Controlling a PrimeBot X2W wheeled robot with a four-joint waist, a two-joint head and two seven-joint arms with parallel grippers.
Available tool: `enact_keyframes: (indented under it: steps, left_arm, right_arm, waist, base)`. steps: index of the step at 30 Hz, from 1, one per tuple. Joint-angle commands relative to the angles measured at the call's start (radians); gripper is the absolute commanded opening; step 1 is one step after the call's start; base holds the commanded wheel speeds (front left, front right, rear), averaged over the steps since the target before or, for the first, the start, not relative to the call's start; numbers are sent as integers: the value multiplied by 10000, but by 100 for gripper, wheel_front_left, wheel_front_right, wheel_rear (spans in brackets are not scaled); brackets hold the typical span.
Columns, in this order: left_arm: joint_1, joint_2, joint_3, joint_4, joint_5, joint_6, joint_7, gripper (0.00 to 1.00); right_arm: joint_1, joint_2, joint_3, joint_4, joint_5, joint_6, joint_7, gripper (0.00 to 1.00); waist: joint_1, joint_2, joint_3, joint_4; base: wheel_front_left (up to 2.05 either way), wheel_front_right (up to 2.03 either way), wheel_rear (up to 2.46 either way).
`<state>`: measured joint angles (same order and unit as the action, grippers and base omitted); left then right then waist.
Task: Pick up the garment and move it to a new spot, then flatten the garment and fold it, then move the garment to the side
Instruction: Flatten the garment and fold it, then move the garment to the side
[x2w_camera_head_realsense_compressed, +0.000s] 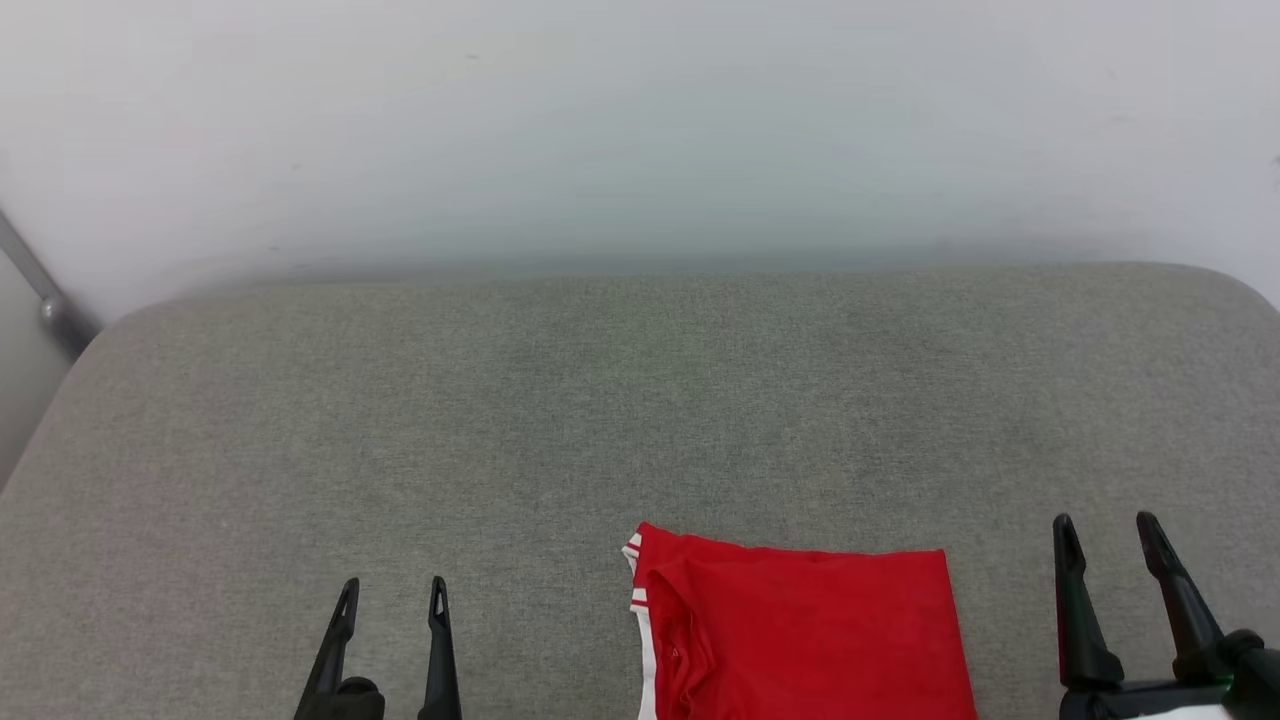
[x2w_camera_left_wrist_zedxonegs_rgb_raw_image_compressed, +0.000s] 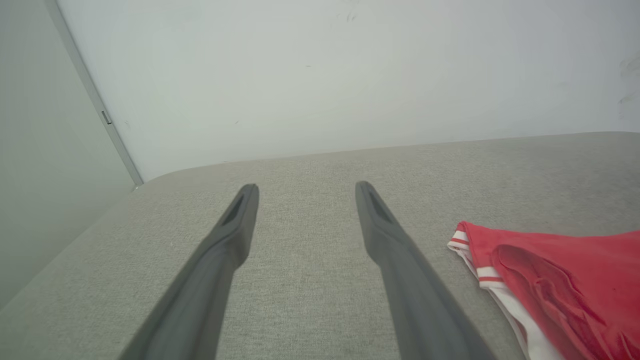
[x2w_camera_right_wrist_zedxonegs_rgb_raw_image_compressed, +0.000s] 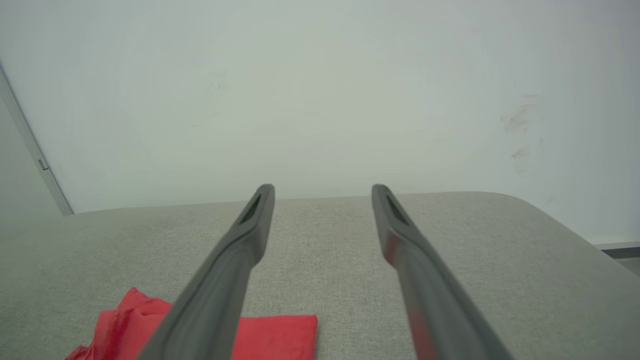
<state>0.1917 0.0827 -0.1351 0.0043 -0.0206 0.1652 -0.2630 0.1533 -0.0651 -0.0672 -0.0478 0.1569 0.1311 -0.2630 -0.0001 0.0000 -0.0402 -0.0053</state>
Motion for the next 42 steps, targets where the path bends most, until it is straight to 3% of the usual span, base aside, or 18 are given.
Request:
enact_keyframes:
  steps: [1, 14, 23, 29, 33, 37, 42]
  left_arm:
    - [130, -32, -11, -50, 59, -35, -21, 100]
    - [243, 34, 28, -183, 161, 28, -21, 100]
    - [162, 37, 49, -160, 113, 23, -21, 100]
    - [44, -3, 10, -197, 96, 1, -21, 100]
    - [-62, -17, -4, -234, 107, -18, -21, 100]
    - [-136, 4, -8, -248, 128, -54, -21, 100]
    - [-338, 42, 23, -298, 145, -71, -21, 100]
  right_arm:
    - [284, 84, -39, -137, -19, -8, -16, 100]
    - [758, 171, 70, -246, 105, -8, -18, 100]
    - [51, 143, 151, -428, -242, -8, -19, 100]
    - [-1389, -763, 255, -570, -168, -8, 113, 100]
    - [-2450, -1900, 796, -315, 246, -8, 1520, 100]
    - [-3279, -3352, 1935, 107, 1344, -10, 4098, 100]
    - [-3827, -4826, 3101, 332, 3636, -8, 7412, 100]
  waist:
    - [1, 0, -33, 31]
    - [1, 0, -119, 126]
    - [1, 0, -65, 141]
    - [1, 0, 99, 155]
    - [1, 0, 281, 187]
    - [1, 0, 445, 209]
    - [1, 0, 839, 293]
  base:
    - [0, 0, 0]
    - [0, 0, 0]
    - [0, 0, 0]
    - [0, 0, 0]
    - [0, 0, 0]
    - [0, 0, 0]
    - [0, 0, 0]
